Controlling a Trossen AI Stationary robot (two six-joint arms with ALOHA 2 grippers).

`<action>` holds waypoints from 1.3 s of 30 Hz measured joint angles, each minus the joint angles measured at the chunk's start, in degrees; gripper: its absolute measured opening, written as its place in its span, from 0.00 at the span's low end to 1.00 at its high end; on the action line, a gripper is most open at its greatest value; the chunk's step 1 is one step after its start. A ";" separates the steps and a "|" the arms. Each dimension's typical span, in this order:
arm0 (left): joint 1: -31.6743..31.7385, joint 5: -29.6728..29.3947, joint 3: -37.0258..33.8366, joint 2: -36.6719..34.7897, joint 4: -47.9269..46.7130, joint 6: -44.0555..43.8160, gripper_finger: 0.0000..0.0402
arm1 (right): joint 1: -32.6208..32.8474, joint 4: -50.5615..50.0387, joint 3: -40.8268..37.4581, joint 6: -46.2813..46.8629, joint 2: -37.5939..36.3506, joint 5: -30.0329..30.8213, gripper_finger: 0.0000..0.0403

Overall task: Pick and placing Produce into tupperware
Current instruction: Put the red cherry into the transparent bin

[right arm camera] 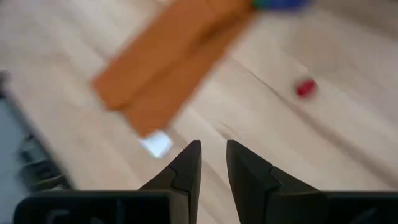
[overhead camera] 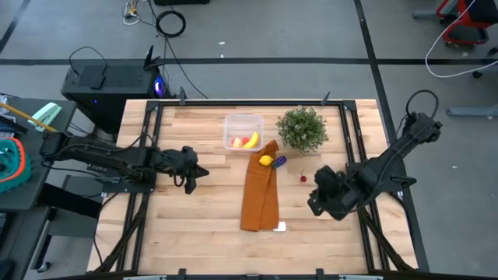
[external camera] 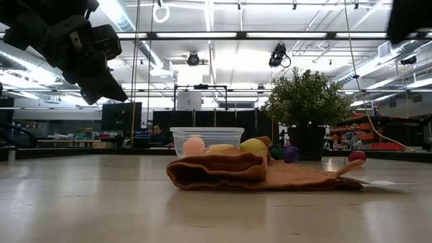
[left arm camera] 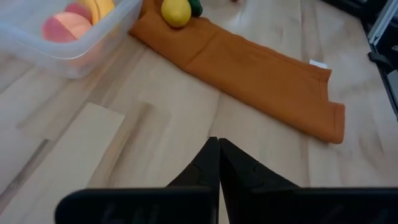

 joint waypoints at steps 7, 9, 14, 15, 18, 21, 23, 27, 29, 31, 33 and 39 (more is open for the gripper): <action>0.11 0.01 0.00 0.00 0.02 -0.92 0.04 | 3.32 7.77 -13.50 20.98 0.02 2.68 0.21; 0.11 0.04 0.00 0.00 0.01 -2.28 0.05 | 2.66 11.62 -16.31 21.27 0.02 2.20 0.22; 0.11 0.06 0.00 0.02 -1.13 -5.57 0.02 | -1.98 15.26 -19.65 19.47 0.02 -1.40 0.30; 0.11 0.05 0.00 0.02 -1.32 -6.23 0.01 | -3.31 15.35 -19.69 18.17 0.02 -1.43 0.33; 0.11 0.05 0.00 0.02 -1.43 -6.87 0.02 | -8.33 15.73 -19.66 13.48 0.00 -1.54 0.42; 0.11 0.05 0.00 0.02 -1.54 -7.66 0.05 | -13.63 16.58 -19.66 8.71 0.00 -3.96 0.53; 0.11 0.05 0.00 0.02 -1.56 -8.00 0.05 | -16.79 17.18 -19.66 6.57 0.00 -6.53 0.61; 0.11 0.05 0.02 0.02 -1.58 -7.25 0.03 | -20.91 18.86 -19.66 5.34 0.00 -8.28 0.75; 0.11 0.05 0.02 0.02 -1.58 -6.54 0.02 | -22.53 18.96 -19.66 6.69 0.00 -8.28 0.80; 0.11 0.05 0.02 0.02 -1.56 -6.56 0.01 | -24.08 18.71 -19.66 8.85 0.00 -8.28 0.83; 0.11 0.32 0.02 0.02 -1.55 -6.41 0.02 | -25.29 18.49 -19.66 10.05 0.00 -8.29 0.83; 0.00 2.57 0.02 0.06 -1.48 -3.29 0.07 | -27.93 17.46 -19.62 13.54 2.00 -10.71 0.79</action>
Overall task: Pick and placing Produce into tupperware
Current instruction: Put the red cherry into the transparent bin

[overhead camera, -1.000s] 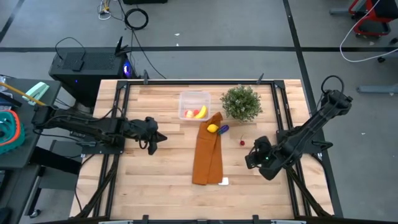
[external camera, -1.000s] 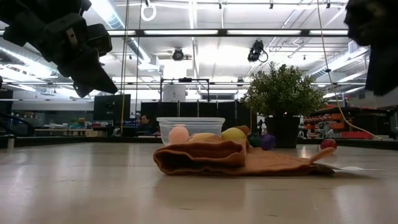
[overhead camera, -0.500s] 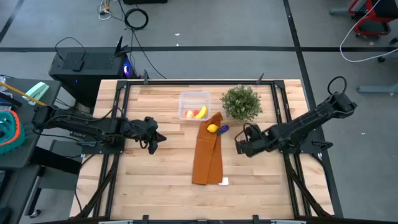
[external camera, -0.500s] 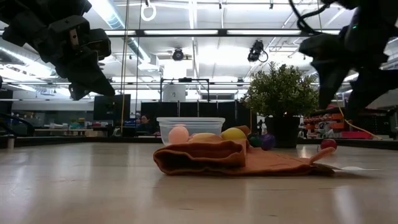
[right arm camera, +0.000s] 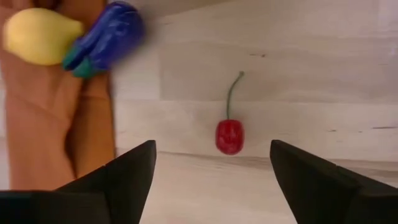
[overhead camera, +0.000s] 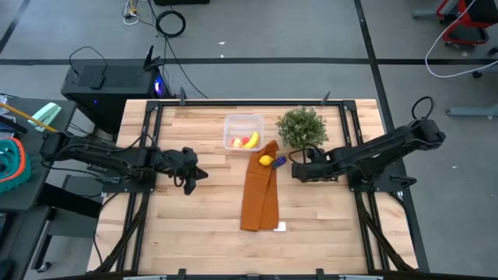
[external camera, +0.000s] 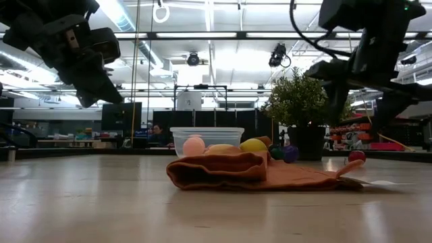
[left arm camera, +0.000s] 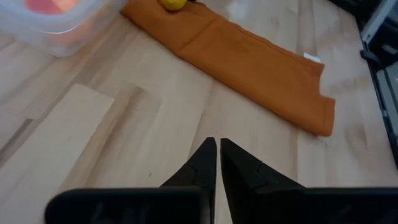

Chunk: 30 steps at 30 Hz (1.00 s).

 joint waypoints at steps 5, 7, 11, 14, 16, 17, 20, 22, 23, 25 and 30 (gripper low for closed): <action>0.00 1.98 0.00 0.01 0.09 2.83 0.05 | -0.39 0.09 0.02 0.80 3.22 -2.21 0.76; -0.02 1.98 0.00 0.01 0.15 2.83 0.03 | -0.39 0.22 0.02 0.75 4.58 -3.14 0.75; 0.00 1.98 0.02 0.01 0.22 2.79 0.01 | -0.39 0.79 0.02 0.63 7.07 -3.77 0.75; -0.02 1.98 0.02 0.01 0.25 2.48 0.03 | -0.39 2.09 0.02 0.43 8.55 -3.77 0.75; 0.00 1.98 0.02 0.01 0.27 2.42 0.05 | -0.39 2.83 0.02 0.32 9.55 -3.77 0.75; 0.00 1.98 0.02 0.01 0.27 2.40 0.06 | -0.39 3.20 0.02 0.18 10.05 -3.78 0.75; -0.01 1.98 0.02 0.01 0.31 2.32 0.07 | -0.39 3.57 0.02 0.19 11.11 -3.73 0.75; 0.00 1.98 0.02 0.01 0.32 1.48 0.06 | -0.39 3.77 0.02 0.20 11.55 -3.39 0.75; 0.00 1.98 0.02 0.01 0.34 1.32 0.06 | -0.39 3.85 0.02 0.19 11.66 -3.34 0.75; 0.00 1.98 0.02 0.01 0.38 1.30 0.04 | -0.39 3.76 0.02 0.12 11.68 -2.86 0.74; 0.00 1.98 0.04 0.01 0.53 1.30 0.02 | -0.39 3.75 0.02 0.17 11.73 -1.83 0.71</action>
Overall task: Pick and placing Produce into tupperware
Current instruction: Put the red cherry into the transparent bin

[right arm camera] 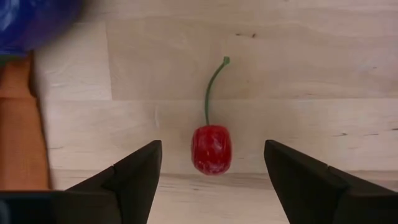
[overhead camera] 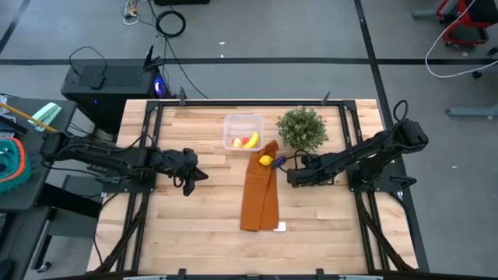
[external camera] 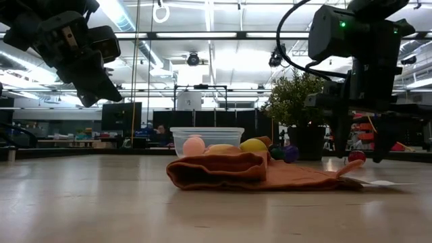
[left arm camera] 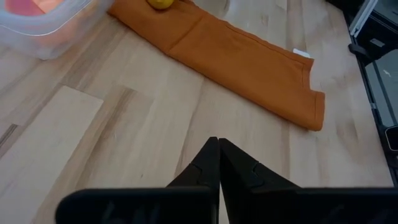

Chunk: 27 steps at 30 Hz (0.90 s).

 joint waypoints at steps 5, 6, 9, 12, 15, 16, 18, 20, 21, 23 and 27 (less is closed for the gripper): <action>0.00 0.00 0.00 0.00 0.09 0.00 0.04 | 0.00 0.00 0.00 -0.50 0.00 0.02 0.68; 0.00 0.00 0.00 0.00 0.11 0.00 0.05 | 0.00 0.00 0.00 -0.53 0.00 0.02 0.67; 0.00 0.00 0.00 0.00 0.11 0.00 0.06 | 0.00 0.00 0.00 -0.59 0.00 0.03 0.66; 0.00 0.00 0.00 0.00 0.11 0.00 0.05 | 0.00 0.02 0.00 -0.59 0.00 0.02 0.66; 0.00 0.00 0.00 0.00 0.15 0.00 0.03 | 0.00 0.21 0.00 -0.38 0.00 0.02 0.66; 0.00 0.00 0.00 0.00 0.17 0.00 0.03 | 0.00 0.36 0.00 -0.15 0.00 0.00 0.66; 0.00 0.00 0.00 0.00 0.17 0.00 0.02 | 0.00 0.56 0.00 0.09 0.00 -0.32 0.66; 0.00 0.00 0.00 0.00 0.20 -0.02 0.02 | 0.00 0.71 0.00 0.04 0.00 -0.73 0.65; 0.00 0.00 0.00 0.00 0.20 -0.02 0.02 | 0.00 0.79 0.00 0.04 0.00 -0.88 0.65; 0.00 0.00 0.00 0.00 0.20 -0.02 0.04 | 0.00 0.78 0.00 0.04 0.00 -0.94 0.64; 0.00 0.00 0.00 0.00 0.20 -0.02 0.06 | 0.00 0.85 0.00 0.14 0.00 -1.05 0.60</action>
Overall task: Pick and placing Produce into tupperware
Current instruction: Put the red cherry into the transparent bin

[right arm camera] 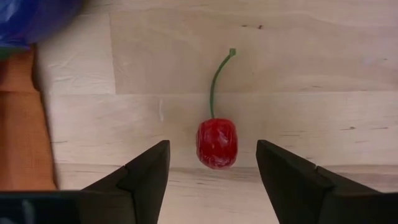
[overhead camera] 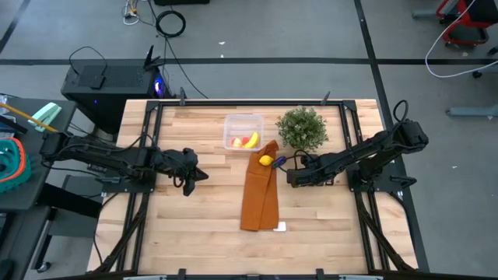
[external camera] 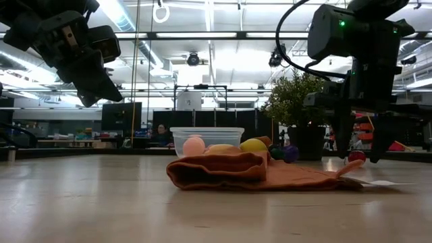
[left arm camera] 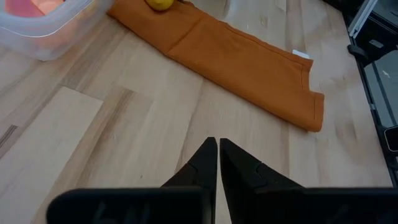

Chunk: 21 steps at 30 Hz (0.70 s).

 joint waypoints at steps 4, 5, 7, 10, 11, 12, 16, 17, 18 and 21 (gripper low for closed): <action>0.00 0.00 0.00 0.00 0.00 0.00 0.05 | 0.00 0.22 0.00 0.12 0.00 0.00 0.56; 0.00 0.00 0.00 0.00 0.00 0.00 0.04 | 0.00 0.35 0.00 0.12 0.00 0.00 0.55; 0.00 0.00 0.00 0.00 0.00 0.00 0.03 | 0.00 0.52 0.00 0.12 0.00 0.00 0.53; 0.00 0.00 0.00 0.00 0.01 0.02 0.02 | 0.00 0.50 0.00 0.12 0.00 0.00 0.50; 0.00 0.00 0.00 0.00 0.02 0.02 0.02 | 0.00 0.50 0.00 0.14 0.00 0.00 0.49; 0.00 -0.02 0.00 0.00 0.02 0.02 0.02 | 0.00 0.50 0.00 0.14 0.00 0.00 0.48; 0.00 0.00 0.00 0.00 0.00 0.04 0.06 | 0.00 0.48 0.00 0.14 0.00 0.00 0.43; 0.00 0.00 0.00 0.00 0.01 0.04 0.06 | 0.00 0.48 0.00 0.14 0.00 0.00 0.42; 0.00 -0.01 0.00 0.00 0.00 0.04 0.06 | 0.00 0.46 0.00 0.14 0.00 0.00 0.41; 0.00 0.00 0.00 0.00 0.00 0.04 0.06 | 0.00 0.46 0.00 0.16 0.00 0.21 0.38</action>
